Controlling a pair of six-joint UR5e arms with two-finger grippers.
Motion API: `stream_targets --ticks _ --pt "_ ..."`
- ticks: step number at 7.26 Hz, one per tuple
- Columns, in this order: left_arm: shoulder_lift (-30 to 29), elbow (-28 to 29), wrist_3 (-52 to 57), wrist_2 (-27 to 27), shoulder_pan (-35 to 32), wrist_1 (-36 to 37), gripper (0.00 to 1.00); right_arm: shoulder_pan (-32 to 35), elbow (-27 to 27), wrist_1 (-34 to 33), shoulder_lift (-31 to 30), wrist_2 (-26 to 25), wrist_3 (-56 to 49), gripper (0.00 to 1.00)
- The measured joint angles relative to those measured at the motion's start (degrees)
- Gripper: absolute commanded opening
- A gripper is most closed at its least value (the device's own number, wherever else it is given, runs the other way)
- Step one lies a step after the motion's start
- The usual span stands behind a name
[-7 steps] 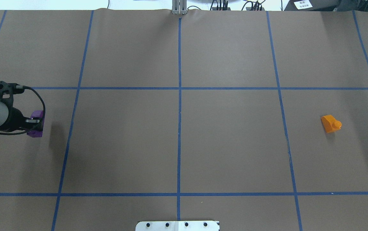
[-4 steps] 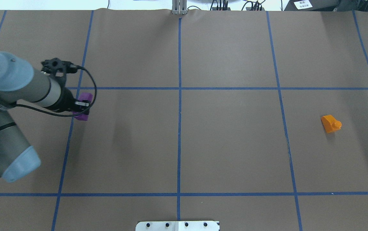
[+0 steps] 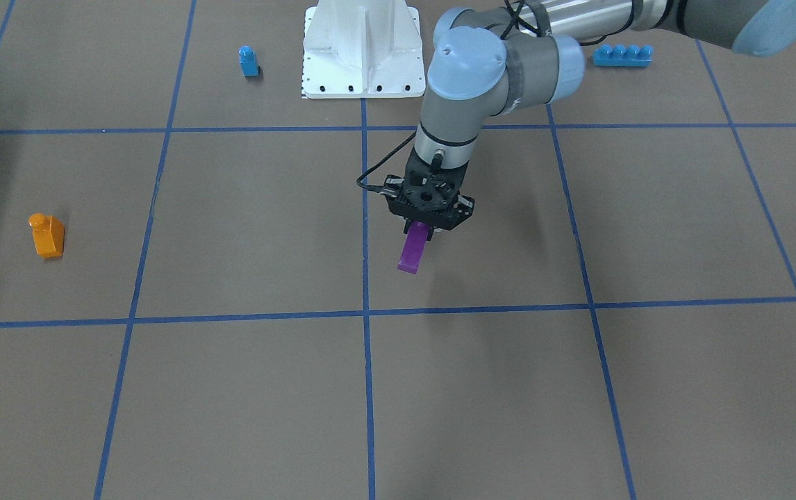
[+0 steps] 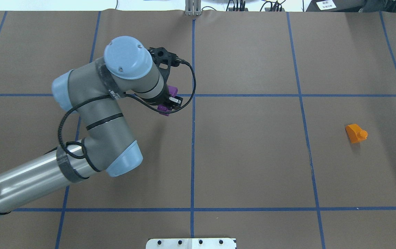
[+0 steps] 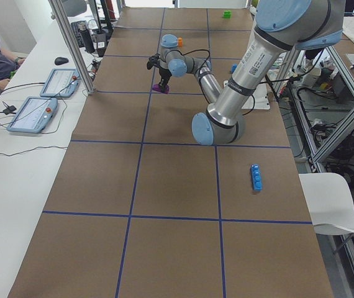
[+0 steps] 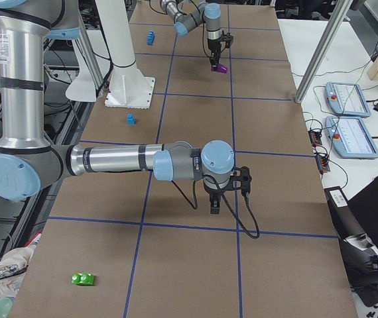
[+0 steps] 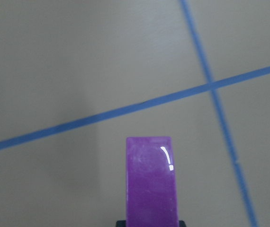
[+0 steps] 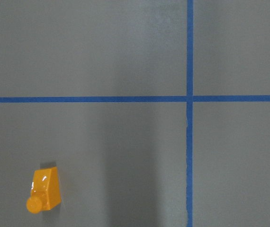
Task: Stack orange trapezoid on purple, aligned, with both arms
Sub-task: 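Carry the purple trapezoid with the left gripper to the table center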
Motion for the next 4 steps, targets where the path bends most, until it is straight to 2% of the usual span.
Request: stream_targets --ticks 2,4 --pt "-5.45 10.62 1.57 1.07 1.28 -6.19 0.0 -0.52 -0.01 0.08 0.03 0.0 0.88 1.0" --pt "-8.61 15.8 -1.29 1.24 2.79 -7.93 0.0 -0.6 0.01 0.12 0.04 0.02 1.09 1.0"
